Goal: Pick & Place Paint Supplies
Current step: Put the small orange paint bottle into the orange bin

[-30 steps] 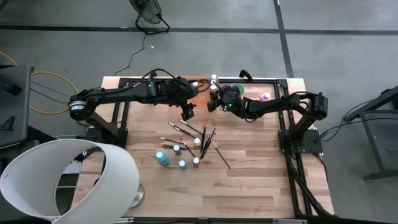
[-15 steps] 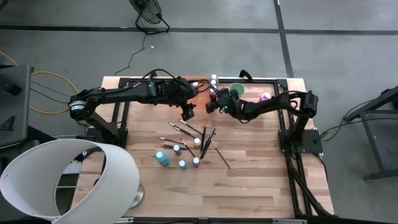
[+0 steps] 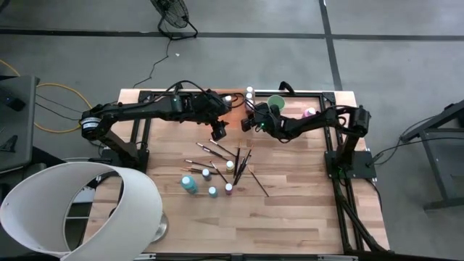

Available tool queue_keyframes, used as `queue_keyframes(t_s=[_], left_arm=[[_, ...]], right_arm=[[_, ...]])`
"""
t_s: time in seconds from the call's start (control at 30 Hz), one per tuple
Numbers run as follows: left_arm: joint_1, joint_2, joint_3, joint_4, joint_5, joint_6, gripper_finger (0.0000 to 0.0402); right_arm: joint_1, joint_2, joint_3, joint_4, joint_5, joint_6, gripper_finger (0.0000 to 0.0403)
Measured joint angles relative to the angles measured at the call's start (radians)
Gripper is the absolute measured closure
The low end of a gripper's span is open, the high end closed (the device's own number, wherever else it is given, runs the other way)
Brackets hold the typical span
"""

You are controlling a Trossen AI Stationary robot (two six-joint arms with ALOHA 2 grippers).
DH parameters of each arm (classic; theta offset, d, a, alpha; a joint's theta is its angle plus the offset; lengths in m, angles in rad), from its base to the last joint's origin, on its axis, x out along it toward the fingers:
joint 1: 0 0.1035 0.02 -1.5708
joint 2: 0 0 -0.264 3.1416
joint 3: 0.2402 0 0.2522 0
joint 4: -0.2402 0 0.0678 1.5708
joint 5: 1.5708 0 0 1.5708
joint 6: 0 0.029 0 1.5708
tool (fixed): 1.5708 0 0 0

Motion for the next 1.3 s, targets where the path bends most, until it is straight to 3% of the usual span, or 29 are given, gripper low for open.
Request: queue_keyframes(t_s=[0.8,1.3], left_arm=[[0.000,0.000,0.000,0.001,-0.001,0.000,0.0199],[0.000,0.000,0.000,0.000,-0.001,0.018,0.0199]], right_arm=[[0.014,0.000,0.001,-0.077,-0.035,0.081,0.0273],[0.020,0.000,-0.001,-0.054,-0.028,0.021,0.0196]])
